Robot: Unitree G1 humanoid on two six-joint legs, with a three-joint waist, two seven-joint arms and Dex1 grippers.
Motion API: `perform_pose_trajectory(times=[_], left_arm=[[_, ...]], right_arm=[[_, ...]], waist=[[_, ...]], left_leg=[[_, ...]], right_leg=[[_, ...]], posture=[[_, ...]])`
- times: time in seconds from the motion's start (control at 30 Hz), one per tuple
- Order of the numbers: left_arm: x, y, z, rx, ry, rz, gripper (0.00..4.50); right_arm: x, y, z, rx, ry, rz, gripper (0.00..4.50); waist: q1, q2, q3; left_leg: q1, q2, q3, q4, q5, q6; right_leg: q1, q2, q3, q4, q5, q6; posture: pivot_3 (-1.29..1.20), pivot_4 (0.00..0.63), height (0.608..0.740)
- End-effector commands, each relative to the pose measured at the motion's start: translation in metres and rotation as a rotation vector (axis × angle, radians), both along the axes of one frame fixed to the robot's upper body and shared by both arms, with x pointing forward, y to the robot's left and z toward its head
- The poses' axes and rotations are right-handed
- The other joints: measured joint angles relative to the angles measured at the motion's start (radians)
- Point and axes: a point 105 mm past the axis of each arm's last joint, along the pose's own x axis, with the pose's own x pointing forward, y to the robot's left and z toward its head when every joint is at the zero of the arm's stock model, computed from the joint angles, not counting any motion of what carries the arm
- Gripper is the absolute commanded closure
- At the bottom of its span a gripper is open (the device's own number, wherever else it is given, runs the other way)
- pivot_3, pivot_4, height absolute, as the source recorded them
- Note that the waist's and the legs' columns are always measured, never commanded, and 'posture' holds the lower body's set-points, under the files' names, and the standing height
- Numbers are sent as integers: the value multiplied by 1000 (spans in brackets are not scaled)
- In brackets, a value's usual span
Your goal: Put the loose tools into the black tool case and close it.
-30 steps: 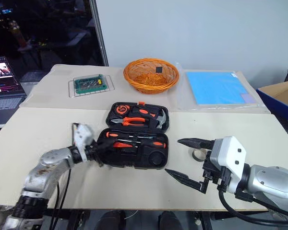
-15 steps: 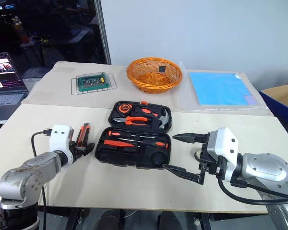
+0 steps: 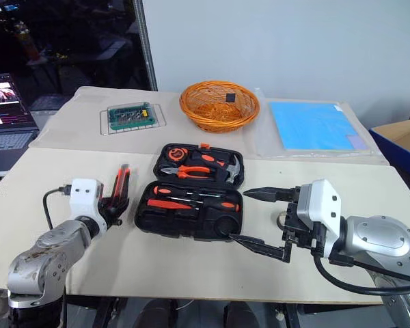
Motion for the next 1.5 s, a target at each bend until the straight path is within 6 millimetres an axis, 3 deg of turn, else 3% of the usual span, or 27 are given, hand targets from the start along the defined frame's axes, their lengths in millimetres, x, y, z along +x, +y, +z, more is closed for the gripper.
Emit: perform_pose_trajectory(times=[0.03,0.13,0.27,0.47,0.87,1.27,1.33,1.5], left_arm=[[-32,-43,21,115,-38,-610,2690],[-33,-42,14,289,-45,-830,2690],[-11,-37,-3,509,-23,-1033,2690],[-2,-29,-24,608,86,-1176,2690],[6,-47,-33,662,50,-1264,2690],[16,-57,-42,678,60,-1233,2690],[17,-59,-38,650,57,-1229,1678],[12,-64,-8,468,38,-1207,119]], right_arm=[[-9,-6,9,-8,-46,-23,0],[-13,-10,8,-22,-40,-46,0],[-19,-14,8,-39,-40,-82,0],[-27,-14,7,-52,-31,-108,0],[-29,-12,6,-54,-35,-134,0],[-31,-11,7,-55,-47,-145,0],[-30,-12,7,-55,-47,-147,0],[-28,-11,6,-54,-45,-145,0]], waist=[[2,2,0],[3,7,-1],[9,8,-1],[3,8,-1],[3,8,-1],[5,8,-1],[2,8,-1],[-6,8,-1]], left_leg=[[-2,0,1,0,0,0],[-3,0,4,-1,1,1],[-5,1,2,-4,5,8],[-7,0,2,-3,5,8],[-7,0,0,4,4,9],[-7,0,-1,8,5,9],[-7,0,-1,8,5,9],[-6,0,-1,8,5,9]], right_leg=[[0,0,0,0,0,0],[0,-1,2,-5,0,0],[0,1,1,-9,1,1],[0,2,1,-10,3,8],[0,2,0,-1,2,14],[2,2,0,3,-1,17],[2,2,0,3,0,18],[1,2,0,4,-1,18]], posture=[[0,150,740],[0,150,740],[0,150,740],[0,150,740],[0,150,740],[0,150,740],[0,150,740],[0,150,740]])
